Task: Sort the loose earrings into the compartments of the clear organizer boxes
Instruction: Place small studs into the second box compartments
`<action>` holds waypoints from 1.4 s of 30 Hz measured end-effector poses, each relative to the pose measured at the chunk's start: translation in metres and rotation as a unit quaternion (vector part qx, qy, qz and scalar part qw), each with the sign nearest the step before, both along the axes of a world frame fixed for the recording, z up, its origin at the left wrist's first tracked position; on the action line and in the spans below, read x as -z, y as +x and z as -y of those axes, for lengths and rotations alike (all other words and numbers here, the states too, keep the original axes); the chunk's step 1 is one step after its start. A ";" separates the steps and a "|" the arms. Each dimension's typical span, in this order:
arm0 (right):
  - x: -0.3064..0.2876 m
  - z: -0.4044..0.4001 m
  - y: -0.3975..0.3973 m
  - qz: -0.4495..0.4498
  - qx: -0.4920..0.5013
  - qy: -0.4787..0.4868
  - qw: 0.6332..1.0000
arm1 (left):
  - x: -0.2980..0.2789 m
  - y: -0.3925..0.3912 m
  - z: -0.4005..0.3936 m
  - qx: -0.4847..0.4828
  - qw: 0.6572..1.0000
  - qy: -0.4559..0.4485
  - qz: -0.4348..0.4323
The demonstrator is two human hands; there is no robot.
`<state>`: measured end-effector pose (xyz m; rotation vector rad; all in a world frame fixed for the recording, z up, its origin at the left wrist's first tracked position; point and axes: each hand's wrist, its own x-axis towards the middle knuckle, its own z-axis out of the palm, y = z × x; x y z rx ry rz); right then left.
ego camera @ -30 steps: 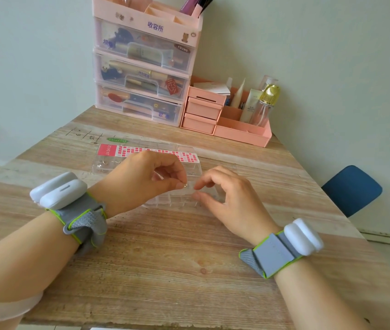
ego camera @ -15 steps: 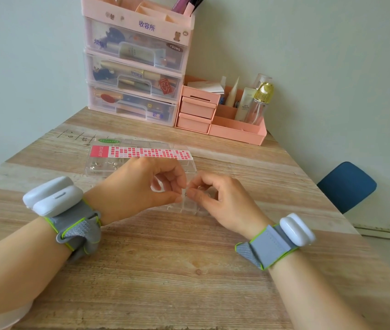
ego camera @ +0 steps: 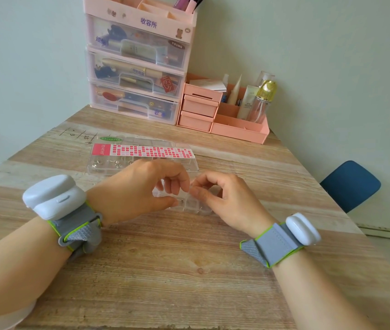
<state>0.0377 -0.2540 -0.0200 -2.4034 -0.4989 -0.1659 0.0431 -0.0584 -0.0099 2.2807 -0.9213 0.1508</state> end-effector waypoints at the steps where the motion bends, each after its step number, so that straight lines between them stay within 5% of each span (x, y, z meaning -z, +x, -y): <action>1: 0.000 0.000 0.000 0.000 0.000 0.001 1.000 | 0.001 0.000 0.000 0.000 1.000 0.000 0.003; 19: 0.003 0.004 0.003 0.024 0.040 0.023 0.999 | 0.011 0.002 0.010 -0.055 0.992 0.059 0.093; 36: 0.004 0.005 0.002 0.019 0.031 0.011 0.999 | 0.014 0.004 0.013 0.012 0.968 0.107 0.225; 42: -0.005 0.012 0.002 0.027 0.054 0.032 0.998 | 0.011 0.003 0.017 0.000 0.979 0.106 0.175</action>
